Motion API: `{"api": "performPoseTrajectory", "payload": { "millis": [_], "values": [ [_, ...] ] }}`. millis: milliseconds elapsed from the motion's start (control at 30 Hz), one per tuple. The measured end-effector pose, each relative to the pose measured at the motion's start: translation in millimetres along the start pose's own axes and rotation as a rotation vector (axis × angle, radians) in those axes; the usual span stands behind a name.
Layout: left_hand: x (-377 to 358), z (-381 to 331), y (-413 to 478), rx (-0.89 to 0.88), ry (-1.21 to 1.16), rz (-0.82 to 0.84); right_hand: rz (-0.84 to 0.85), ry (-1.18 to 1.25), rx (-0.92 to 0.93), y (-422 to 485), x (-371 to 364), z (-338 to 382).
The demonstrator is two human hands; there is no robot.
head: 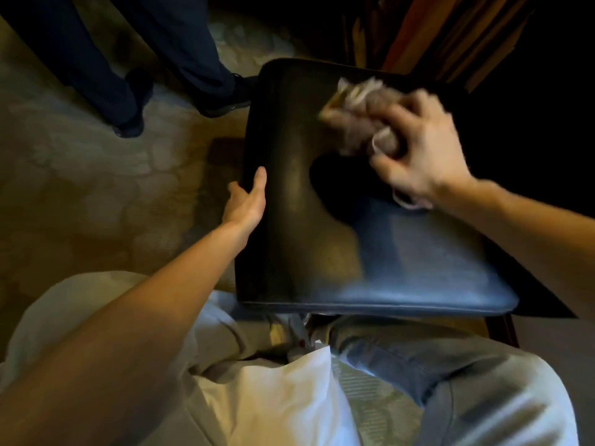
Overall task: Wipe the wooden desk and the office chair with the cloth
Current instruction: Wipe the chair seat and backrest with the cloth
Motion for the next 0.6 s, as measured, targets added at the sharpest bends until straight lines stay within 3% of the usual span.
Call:
{"api": "performPoseTrajectory", "payload": {
  "millis": [100, 233, 400, 600],
  "values": [
    [0, 4, 5, -0.039, 0.001, -0.003, -0.025, -0.025, -0.087, 55, 5, -18],
    [-1, 3, 17, -0.042, 0.037, -0.072, 0.141, -0.147, -0.131, 108, -21, -39],
    [-2, -5, 19, -0.055, 0.09, -0.134, 0.364, 0.077, -0.327, 123, -75, -69],
    [-1, -13, 24, -0.073, 0.133, -0.15, 0.21, -0.04, -0.27, 92, -88, -51]
  ]
}}
Point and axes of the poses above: each hand's wrist, its own y-axis towards the middle knuckle, its own x-axis out of the back of the hand, z = x × y, the point moved 2 cm from there along y, towards the middle knuckle, and after that the axes turned 8 degrees about x, right-handed, at the moved point
